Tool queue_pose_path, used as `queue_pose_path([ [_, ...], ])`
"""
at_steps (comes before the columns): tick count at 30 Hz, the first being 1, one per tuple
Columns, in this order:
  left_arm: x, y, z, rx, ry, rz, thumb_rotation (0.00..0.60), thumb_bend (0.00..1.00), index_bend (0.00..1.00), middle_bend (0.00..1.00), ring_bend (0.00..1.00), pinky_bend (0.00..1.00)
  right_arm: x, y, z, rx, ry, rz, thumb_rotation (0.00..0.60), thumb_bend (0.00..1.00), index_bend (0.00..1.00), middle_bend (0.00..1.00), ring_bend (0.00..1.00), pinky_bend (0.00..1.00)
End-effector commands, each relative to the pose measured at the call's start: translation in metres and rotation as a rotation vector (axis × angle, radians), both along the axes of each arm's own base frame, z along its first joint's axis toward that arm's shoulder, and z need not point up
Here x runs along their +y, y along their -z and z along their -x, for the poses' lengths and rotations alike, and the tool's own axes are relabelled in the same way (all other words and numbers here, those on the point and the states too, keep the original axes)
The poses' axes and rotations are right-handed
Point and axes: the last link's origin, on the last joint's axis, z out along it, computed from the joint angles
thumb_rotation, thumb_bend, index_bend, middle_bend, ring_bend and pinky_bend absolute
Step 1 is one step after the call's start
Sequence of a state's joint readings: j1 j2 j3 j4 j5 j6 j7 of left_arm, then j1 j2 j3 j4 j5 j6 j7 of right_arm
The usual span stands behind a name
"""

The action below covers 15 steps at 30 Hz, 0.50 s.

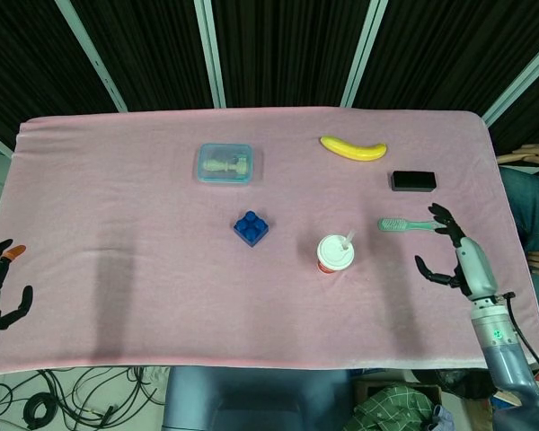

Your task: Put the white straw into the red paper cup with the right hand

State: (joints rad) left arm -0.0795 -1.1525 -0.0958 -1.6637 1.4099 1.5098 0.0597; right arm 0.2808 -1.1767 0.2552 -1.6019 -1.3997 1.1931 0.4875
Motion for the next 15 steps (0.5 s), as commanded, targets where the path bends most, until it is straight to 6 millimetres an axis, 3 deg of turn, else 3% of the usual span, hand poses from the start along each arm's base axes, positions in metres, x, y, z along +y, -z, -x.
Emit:
queue_pose_path([
  [1, -0.001, 0.0, 0.0, 0.002, 0.001, -0.002, 0.6, 0.45, 0.2, 0.09, 0.02, 0.01, 0.06, -0.017, 0.025, 0.497, 0.043, 0.09, 0.6, 0.3, 0.05, 0.07, 0.12, 0.2],
  [10, -0.002, 0.0, -0.001, 0.004, -0.001, -0.002, 0.6, 0.45, 0.2, 0.09, 0.02, 0.01, 0.106, -0.006, 0.035, 0.702, 0.039, 0.149, 0.6, 0.3, 0.05, 0.07, 0.12, 0.2],
  [15, -0.003, 0.001, -0.002, 0.006, 0.004, 0.005, 0.6, 0.45, 0.2, 0.09, 0.02, 0.01, 0.111, -0.002, 0.031, 0.71, 0.025, 0.171, 0.6, 0.3, 0.05, 0.07, 0.12, 0.2],
])
